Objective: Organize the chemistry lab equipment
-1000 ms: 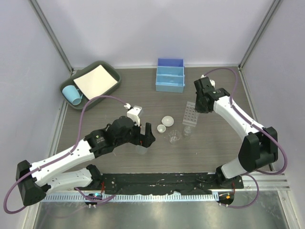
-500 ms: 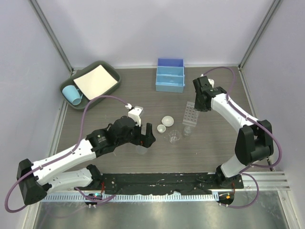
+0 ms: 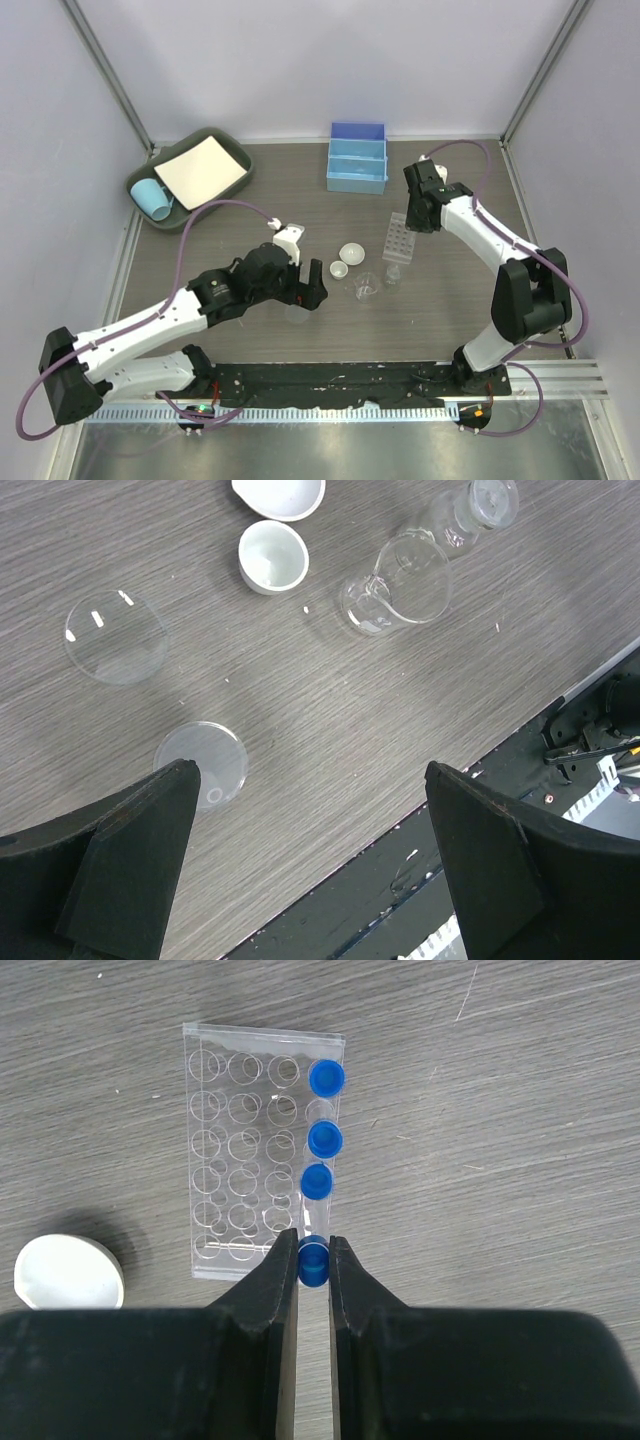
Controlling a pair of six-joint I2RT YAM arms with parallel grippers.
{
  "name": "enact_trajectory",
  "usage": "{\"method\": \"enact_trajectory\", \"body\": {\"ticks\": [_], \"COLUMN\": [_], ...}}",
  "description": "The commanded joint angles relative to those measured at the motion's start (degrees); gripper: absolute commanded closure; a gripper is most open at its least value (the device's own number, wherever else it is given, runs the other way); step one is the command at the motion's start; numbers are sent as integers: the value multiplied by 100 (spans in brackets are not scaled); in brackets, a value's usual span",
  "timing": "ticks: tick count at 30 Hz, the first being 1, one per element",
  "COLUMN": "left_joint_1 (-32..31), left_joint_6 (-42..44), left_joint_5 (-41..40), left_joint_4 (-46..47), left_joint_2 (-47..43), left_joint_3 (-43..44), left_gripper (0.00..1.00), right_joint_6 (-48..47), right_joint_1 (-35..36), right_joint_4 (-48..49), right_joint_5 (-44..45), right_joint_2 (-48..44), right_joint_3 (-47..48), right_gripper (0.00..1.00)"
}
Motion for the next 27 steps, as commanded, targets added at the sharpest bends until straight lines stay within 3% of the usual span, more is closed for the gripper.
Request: {"method": "enact_trajectory", "body": {"ticks": [1,14,19,27], "left_joint_1": [25,16,25,25], "left_joint_6": [80,62,62,62], "left_joint_5": [44,131,132,193], "left_joint_4": [243,339,357,375], "left_joint_2": [70,193,219,298], "left_joint_3": [-16,-42,-69,-34], "left_gripper": [0,0,0,0], "right_joint_6": [18,62,88,106], "right_joint_1": [-14,-14,-14,-5], "right_joint_4": [298,307,299,167], "right_joint_5": [-12,23,41,76], "right_joint_2": [10,124,159,54], "right_joint_3": [-111,-304,-331,-138], "right_gripper": [99,99,92,66]}}
